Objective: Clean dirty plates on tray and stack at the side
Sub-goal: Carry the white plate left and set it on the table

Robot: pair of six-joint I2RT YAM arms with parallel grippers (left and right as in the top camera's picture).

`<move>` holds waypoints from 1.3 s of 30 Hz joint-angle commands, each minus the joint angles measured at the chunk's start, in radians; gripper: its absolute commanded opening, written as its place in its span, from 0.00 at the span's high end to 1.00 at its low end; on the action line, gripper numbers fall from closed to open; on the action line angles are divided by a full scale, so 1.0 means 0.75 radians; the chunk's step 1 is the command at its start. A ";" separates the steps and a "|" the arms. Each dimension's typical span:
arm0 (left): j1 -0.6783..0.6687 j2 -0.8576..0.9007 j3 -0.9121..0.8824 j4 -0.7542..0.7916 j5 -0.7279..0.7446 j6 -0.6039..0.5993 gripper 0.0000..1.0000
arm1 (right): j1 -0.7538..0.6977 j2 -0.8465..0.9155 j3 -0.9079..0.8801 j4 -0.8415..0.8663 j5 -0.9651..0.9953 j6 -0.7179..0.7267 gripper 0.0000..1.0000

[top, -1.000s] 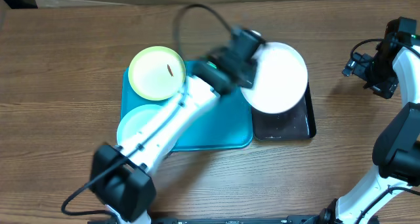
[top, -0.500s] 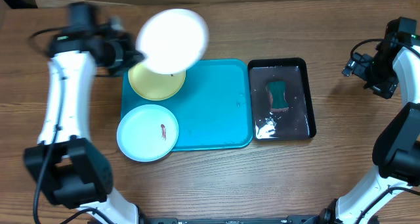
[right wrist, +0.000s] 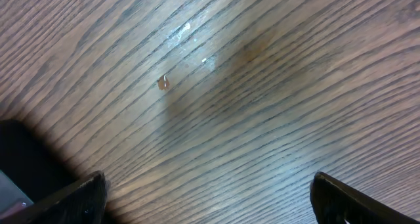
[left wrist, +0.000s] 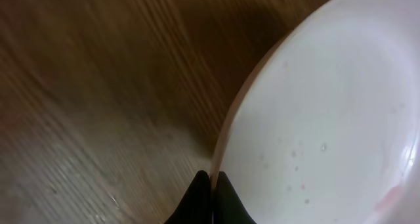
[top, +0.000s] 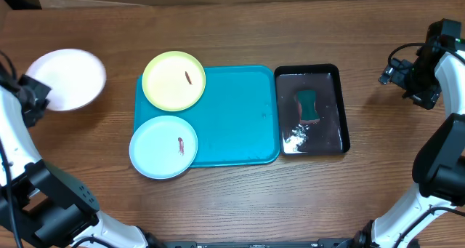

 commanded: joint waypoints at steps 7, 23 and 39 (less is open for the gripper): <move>-0.047 0.008 -0.214 0.298 -0.169 -0.042 0.96 | -0.004 -0.010 0.025 0.007 0.002 0.005 0.00; -0.051 0.008 -0.572 0.706 0.132 -0.026 0.96 | -0.004 -0.010 0.025 0.007 0.003 0.005 0.00; -0.051 -0.015 -0.503 0.494 0.627 -0.015 0.53 | -0.004 -0.010 0.025 0.007 0.003 0.005 0.00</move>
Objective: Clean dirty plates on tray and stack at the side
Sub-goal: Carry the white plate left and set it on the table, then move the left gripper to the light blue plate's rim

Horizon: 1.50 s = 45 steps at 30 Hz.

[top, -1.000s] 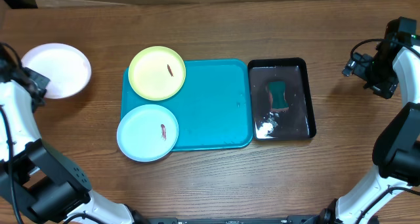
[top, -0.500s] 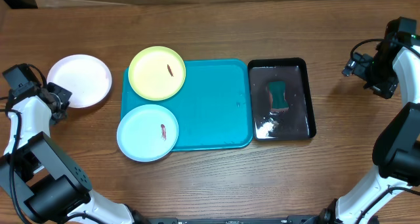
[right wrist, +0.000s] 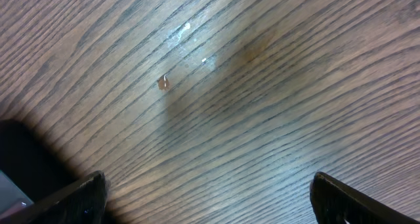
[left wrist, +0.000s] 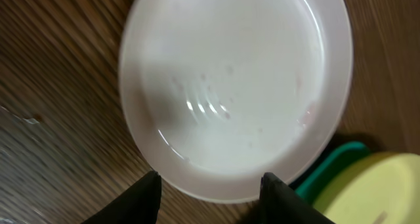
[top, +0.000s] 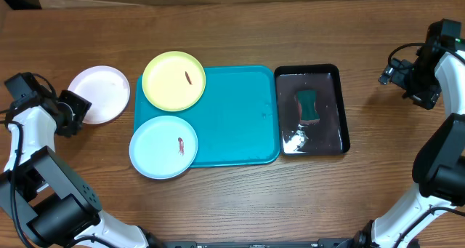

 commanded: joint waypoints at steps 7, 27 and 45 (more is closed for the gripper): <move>-0.065 -0.177 0.076 -0.419 0.425 0.133 0.57 | -0.004 -0.010 0.025 0.007 0.003 0.005 0.00; -0.482 -0.499 0.011 -0.892 -0.171 0.300 0.56 | -0.004 -0.010 0.025 0.007 0.003 0.005 0.00; -0.510 -0.499 -0.223 -0.644 -0.296 0.250 0.58 | -0.004 -0.010 0.025 0.007 0.003 0.005 0.00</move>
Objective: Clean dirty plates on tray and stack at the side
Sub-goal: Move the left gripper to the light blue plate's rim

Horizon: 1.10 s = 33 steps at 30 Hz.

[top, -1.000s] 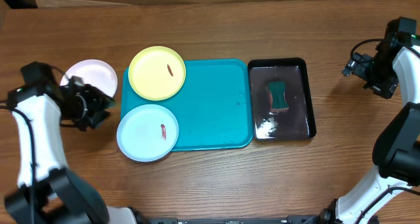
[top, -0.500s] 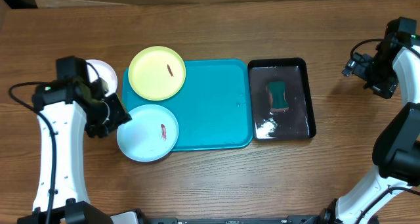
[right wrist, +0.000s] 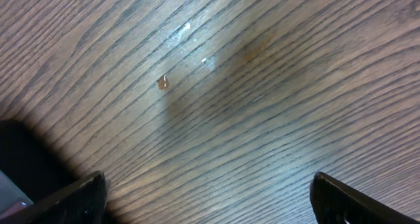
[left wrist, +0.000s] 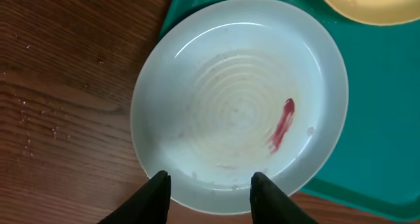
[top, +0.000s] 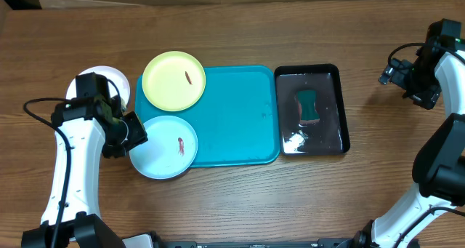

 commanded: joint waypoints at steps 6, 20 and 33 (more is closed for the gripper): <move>-0.006 -0.007 -0.110 0.130 -0.228 -0.107 0.47 | -0.004 -0.010 0.025 0.007 0.003 0.006 0.00; -0.006 -0.007 -0.252 0.297 -0.310 -0.107 0.54 | -0.004 -0.010 0.025 0.006 0.003 0.006 0.00; -0.006 -0.007 -0.377 0.431 -0.341 -0.102 0.66 | -0.004 -0.010 0.025 0.007 0.003 0.006 0.00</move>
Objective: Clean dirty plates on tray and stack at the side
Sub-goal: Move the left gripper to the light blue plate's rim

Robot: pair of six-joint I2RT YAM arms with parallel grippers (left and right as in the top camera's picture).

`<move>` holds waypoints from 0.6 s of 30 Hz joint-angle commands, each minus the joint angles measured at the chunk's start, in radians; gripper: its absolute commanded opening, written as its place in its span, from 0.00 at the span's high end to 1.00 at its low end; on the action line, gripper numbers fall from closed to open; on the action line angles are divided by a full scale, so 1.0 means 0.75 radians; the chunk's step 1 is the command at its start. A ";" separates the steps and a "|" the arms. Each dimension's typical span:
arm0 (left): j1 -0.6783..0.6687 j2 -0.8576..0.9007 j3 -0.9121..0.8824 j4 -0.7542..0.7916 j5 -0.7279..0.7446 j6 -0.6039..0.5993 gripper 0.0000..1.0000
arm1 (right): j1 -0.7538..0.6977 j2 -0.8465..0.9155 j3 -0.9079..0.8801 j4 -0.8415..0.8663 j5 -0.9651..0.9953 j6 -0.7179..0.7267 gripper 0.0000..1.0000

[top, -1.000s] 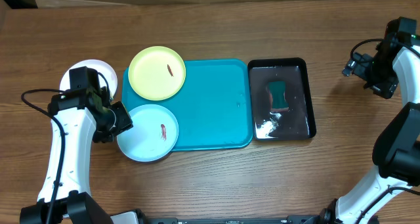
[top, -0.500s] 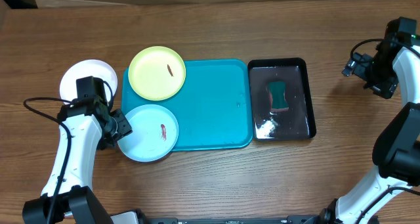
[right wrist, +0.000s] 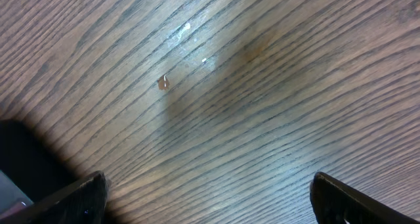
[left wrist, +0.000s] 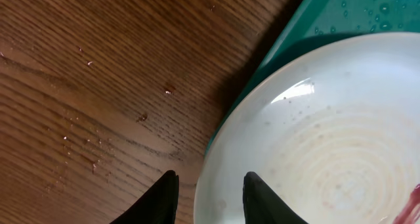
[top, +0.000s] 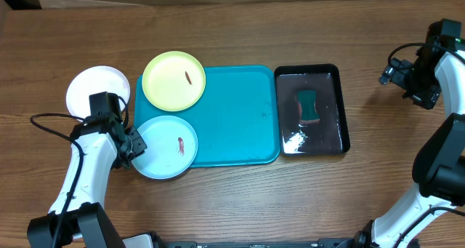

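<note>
A pale blue plate (top: pixel 165 148) with a red smear overhangs the front left corner of the teal tray (top: pixel 232 117). My left gripper (left wrist: pixel 209 184) is open and low at the plate's left rim; one finger is over the wood, the other over the plate (left wrist: pixel 328 138). A yellow plate (top: pixel 173 81) with a small red smear sits on the tray's back left corner. A white plate (top: pixel 93 89) lies on the table left of the tray. My right gripper (right wrist: pixel 207 178) hangs wide open over bare wood at the far right.
A black basin (top: pixel 334 77) of water holding a green sponge (top: pixel 308 105) stands right of the tray. Water drops dot the wood (left wrist: pixel 85 119) beside the blue plate. A black cable trails from the left arm across the table's left front.
My left gripper has dropped from above the blue plate to its left rim, which now lies between the open fingers. The white plate shows in full. The right arm is unchanged.
My left gripper first was shut on the white plate's rim at the far left. Then the plate lay on the table beside the tray with the gripper open by it. The gripper then stood over the blue plate, and now straddles its rim.
</note>
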 commanded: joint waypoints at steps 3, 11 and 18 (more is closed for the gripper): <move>-0.006 -0.004 -0.056 0.040 -0.032 0.001 0.66 | -0.004 -0.010 0.025 0.007 0.003 0.006 0.00; -0.006 -0.004 -0.069 0.048 -0.031 0.000 0.81 | -0.004 -0.010 0.025 0.007 0.003 0.006 0.00; -0.006 -0.004 -0.131 0.106 -0.031 0.001 0.80 | -0.004 -0.010 0.025 0.007 0.003 0.006 0.00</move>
